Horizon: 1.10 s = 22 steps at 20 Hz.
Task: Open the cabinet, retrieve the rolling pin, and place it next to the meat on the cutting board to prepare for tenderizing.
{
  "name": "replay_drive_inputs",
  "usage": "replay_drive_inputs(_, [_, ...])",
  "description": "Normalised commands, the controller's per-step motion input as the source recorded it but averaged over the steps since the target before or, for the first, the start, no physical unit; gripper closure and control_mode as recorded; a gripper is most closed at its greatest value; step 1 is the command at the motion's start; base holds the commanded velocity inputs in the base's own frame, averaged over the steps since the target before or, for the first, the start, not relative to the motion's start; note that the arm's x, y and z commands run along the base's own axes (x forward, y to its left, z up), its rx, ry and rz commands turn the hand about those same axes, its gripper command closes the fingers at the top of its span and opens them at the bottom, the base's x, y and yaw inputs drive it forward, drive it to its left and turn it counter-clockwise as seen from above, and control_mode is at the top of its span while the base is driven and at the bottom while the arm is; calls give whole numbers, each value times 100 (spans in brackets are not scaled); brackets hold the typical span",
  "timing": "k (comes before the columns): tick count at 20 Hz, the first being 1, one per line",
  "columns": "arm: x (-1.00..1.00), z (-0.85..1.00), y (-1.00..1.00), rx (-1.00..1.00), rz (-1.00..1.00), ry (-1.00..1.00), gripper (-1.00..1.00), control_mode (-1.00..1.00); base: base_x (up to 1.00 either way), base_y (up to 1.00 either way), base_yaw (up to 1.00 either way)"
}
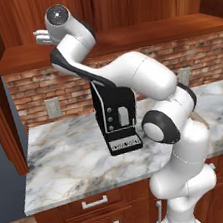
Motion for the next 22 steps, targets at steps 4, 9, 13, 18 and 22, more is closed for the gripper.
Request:
replay_drive_inputs(4, [28, -1, 0, -5, 0, 0, -100, -100, 0, 0, 0])
replay_drive_inputs(9, [30, -2, 0, -6, 0, 0, -100, -100, 0, 0, 0])
replay_drive_inputs(13, [35, 0, 0, -3, 0, 1, -100, -100, 0, 0, 0])
replay_drive_inputs(18, [40, -3, 0, -2, 0, 4, -100, -100, 0, 0, 0])
replay_drive_inputs(22, [42, -7, 0, -1, 0, 7, -100, -100, 0, 0, 0])
